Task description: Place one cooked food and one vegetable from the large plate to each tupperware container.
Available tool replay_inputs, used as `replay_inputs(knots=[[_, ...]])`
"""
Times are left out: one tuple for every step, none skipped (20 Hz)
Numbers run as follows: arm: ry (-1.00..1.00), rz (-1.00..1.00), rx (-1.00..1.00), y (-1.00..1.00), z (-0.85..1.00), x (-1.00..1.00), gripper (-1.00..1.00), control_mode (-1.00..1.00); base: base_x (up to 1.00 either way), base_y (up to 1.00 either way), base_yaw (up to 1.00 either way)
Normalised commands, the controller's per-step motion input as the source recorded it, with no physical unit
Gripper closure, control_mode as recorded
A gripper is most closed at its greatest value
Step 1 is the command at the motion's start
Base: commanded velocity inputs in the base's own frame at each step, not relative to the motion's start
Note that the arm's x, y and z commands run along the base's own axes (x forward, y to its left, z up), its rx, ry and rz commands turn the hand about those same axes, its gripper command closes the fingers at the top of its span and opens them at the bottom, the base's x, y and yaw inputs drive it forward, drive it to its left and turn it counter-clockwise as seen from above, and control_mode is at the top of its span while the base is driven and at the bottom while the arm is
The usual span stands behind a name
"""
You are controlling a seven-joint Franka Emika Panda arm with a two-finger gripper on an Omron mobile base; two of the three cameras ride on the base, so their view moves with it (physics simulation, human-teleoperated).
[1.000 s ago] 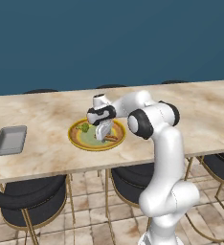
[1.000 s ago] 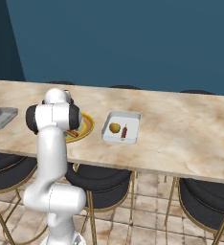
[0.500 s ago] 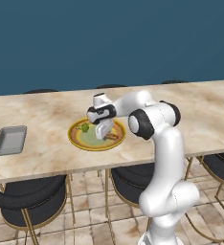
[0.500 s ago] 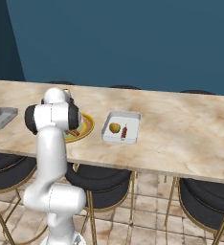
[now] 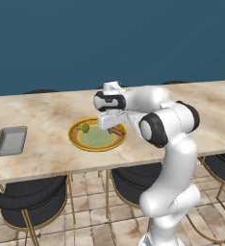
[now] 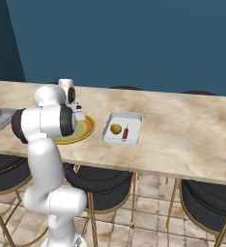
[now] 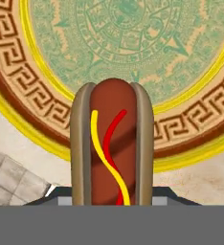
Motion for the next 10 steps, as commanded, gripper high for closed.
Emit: replay_inputs(knots=[[0.01, -0.44, 0.0, -0.57, 0.62, -0.86, 1.0, -1.0, 0.0, 0.0, 0.0], [0.01, -0.44, 0.01, -0.57, 0.61, -0.85, 1.0, -1.0, 0.0, 0.0, 0.0], [0.0, -0.42, 0.0, -0.54, 0.63, -0.86, 1.0, -1.0, 0.0, 0.0, 0.0], [0.0, -0.4, 0.0, -0.61, 0.59, -0.93, 1.0, -1.0, 0.0, 0.0, 0.0], [0.0, -0.37, 0.0, -0.58, 0.59, -0.96, 1.0, -1.0, 0.0, 0.0, 0.0], [0.0, -0.33, 0.0, -0.6, 0.57, -1.0, 1.0, -1.0, 0.0, 0.0, 0.0], [-0.06, -0.25, 0.0, -0.56, 0.42, -1.0, 1.0, -1.0, 0.0, 0.0, 0.0], [-0.07, -0.21, -0.05, -0.46, 0.46, -1.0, 1.0, -1.0, 0.0, 0.0, 0.0], [-0.09, -0.19, -0.07, -0.44, 0.46, -1.0, 1.0, -1.0, 0.0, 0.0, 0.0], [-0.09, -0.19, -0.08, -0.38, 0.49, -1.0, 1.0, -1.0, 0.0, 0.0, 0.0]])
